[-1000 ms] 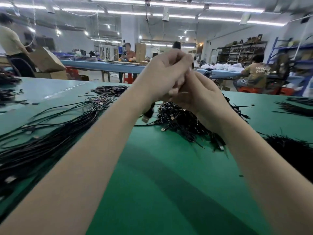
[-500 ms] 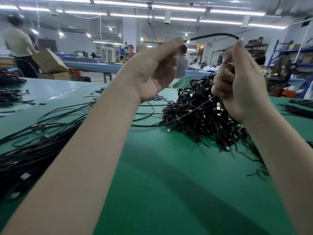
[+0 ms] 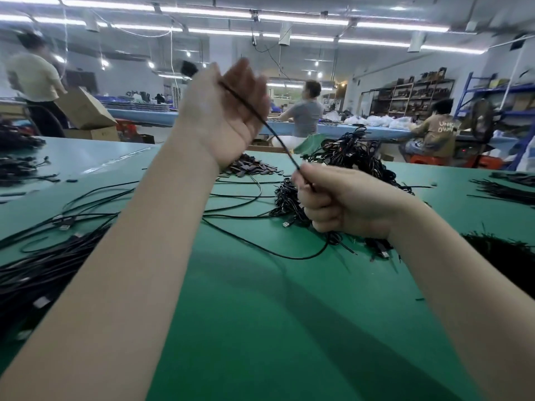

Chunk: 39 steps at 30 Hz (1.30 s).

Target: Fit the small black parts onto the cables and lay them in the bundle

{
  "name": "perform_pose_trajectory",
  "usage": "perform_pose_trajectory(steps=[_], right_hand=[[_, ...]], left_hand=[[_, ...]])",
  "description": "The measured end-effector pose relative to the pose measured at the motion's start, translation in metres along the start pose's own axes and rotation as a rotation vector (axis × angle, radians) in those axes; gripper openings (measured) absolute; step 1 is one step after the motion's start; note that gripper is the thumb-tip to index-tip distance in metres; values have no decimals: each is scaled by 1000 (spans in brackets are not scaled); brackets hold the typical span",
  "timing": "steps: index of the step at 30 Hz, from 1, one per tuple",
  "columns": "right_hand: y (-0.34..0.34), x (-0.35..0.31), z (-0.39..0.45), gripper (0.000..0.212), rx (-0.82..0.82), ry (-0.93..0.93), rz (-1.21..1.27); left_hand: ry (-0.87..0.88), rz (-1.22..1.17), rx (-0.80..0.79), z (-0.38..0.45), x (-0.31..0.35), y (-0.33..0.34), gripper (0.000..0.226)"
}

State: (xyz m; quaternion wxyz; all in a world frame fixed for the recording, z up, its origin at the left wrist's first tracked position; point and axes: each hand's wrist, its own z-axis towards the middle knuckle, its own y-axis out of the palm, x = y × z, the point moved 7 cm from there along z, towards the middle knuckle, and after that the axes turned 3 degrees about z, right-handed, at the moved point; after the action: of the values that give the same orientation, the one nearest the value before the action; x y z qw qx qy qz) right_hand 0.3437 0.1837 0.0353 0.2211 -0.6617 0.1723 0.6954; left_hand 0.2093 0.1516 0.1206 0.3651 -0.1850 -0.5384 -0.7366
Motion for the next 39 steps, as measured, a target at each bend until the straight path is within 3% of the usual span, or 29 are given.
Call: perform_pose_trajectory(steps=[3,6,8,9,11,14,16,18,21,24,26,27,30,33,36,39], right_hand=[[-23,13,-1,37,230,84,-202],[-43,-1,-6,38,482,2,-302],[-41,-13,-6,35,539,-68,-348],[-37,-16,-5,33,548,-88,-358],[-25,-18,0,30,528,-124,-291],[-6,-6,12,26,371,-139,-121],[8,14,17,28,174,-47,-53],[12,41,17,30,70,95,-118],[-19,51,14,38,345,160,-435],[-46,20,4,42,641,-36,-459],[-48,-4,-1,38,716,-194,-362],[-44,-14,-2,36,728,-251,-336],[-16,-22,6,30,570,-307,-208],[7,2,20,27,299,-172,-23],[13,43,25,29,159,51,-40],[-8,73,21,34,293,235,-297]], left_hand=[[-160,47,-313,-4,3,2,47],[-418,716,-570,-17,-34,-6,55],[-643,1168,-548,-22,-66,-23,59],[-715,1252,-499,-22,-78,-29,59],[-625,1181,-335,-10,-85,-30,49],[-287,739,-40,14,-63,-32,49],[-141,384,1,20,-45,-28,50],[-50,196,-106,16,-25,-19,42],[-118,312,-417,-4,-9,-3,30],[-436,873,-630,-20,-43,-5,43],[-568,1165,-575,-18,-67,-15,53],[-555,1202,-494,-13,-72,-17,55],[-327,956,-199,6,-65,-16,47],[-84,591,-3,16,-38,-20,42],[21,216,-60,14,-19,-18,41],[-27,166,-183,7,-11,-16,35]])
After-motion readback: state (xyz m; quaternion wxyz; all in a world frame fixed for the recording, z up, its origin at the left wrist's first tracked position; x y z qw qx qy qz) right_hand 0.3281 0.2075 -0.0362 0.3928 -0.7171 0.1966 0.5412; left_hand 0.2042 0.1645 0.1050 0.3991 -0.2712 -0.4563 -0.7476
